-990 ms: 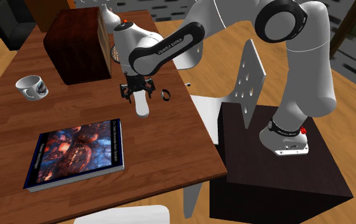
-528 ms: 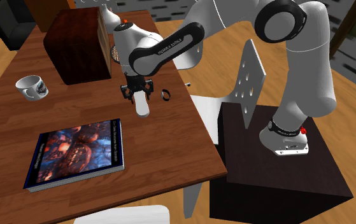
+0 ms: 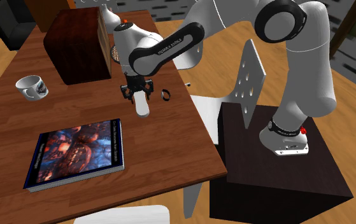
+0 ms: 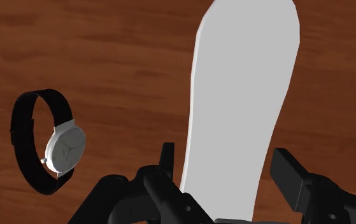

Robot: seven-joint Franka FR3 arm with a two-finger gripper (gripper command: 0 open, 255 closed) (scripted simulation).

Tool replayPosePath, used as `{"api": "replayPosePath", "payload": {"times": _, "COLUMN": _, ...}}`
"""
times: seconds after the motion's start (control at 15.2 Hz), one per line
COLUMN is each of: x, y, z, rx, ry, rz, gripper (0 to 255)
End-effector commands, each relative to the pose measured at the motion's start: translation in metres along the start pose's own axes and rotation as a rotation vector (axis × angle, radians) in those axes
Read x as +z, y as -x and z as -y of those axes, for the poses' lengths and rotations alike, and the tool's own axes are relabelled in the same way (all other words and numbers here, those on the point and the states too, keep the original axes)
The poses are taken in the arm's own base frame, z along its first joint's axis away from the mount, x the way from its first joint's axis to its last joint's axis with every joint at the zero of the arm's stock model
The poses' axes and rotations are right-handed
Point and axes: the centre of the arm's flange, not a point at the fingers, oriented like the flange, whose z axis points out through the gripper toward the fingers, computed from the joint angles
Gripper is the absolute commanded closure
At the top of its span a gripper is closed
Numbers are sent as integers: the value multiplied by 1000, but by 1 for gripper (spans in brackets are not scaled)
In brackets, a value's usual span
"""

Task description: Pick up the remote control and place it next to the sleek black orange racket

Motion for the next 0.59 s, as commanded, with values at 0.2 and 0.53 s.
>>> {"api": "replayPosePath", "payload": {"times": 0.2, "x": -21, "y": 0, "z": 0, "rx": 0, "ry": 0, "rz": 0, "gripper": 255}}
{"api": "replayPosePath", "payload": {"times": 0.53, "x": -47, "y": 0, "z": -1, "rx": 0, "ry": 0, "rz": 0, "gripper": 255}}
